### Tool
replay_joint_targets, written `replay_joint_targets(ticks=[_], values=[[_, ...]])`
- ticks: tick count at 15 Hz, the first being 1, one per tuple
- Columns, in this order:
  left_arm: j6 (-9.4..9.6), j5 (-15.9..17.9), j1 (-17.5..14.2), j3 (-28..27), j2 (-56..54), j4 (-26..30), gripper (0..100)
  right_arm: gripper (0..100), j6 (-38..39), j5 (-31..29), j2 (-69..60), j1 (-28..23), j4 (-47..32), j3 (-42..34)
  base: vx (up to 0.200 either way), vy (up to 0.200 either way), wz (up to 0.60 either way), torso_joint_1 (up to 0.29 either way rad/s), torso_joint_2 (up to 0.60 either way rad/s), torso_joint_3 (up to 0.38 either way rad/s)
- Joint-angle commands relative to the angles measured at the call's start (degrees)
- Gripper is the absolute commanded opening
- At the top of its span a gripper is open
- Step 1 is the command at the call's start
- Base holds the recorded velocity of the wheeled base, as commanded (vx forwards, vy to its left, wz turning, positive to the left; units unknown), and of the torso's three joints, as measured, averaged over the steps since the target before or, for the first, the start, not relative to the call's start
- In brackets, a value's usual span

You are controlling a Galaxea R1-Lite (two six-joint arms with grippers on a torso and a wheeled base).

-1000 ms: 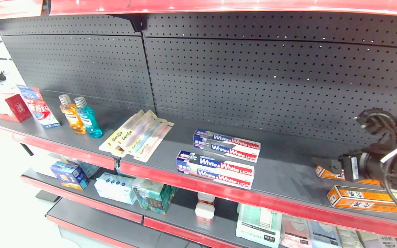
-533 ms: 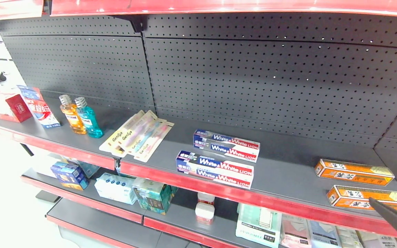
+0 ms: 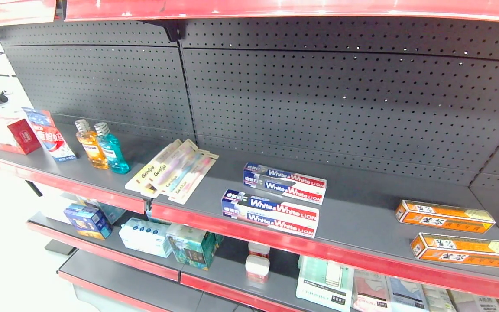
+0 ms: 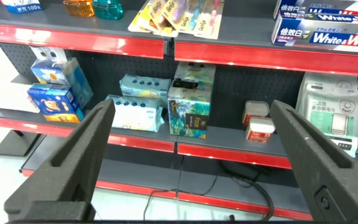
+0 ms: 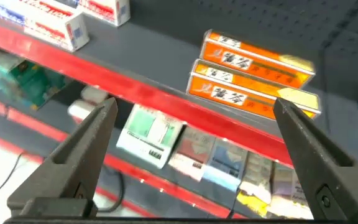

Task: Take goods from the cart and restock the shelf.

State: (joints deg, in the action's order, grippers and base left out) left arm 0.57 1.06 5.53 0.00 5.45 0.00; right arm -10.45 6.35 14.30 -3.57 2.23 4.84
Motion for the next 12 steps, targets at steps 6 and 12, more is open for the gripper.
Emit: replay_joint_targets(ticks=[6, 12], values=[[0.13, 0.08, 0.0, 0.0, 0.09, -0.09, 100, 100, 1.39, -0.02, -6.39, 0.06, -1.18, -1.32, 0.0, 0.0, 0.0, 0.0, 0.0, 0.0], [0.39, 0.35, 0.09, 0.0, 0.0, -0.09, 100, 100, 13.0, -9.52, -9.47, 0.14, -2.93, -3.08, 0.0, 0.0, 0.0, 0.0, 0.0, 0.0]])
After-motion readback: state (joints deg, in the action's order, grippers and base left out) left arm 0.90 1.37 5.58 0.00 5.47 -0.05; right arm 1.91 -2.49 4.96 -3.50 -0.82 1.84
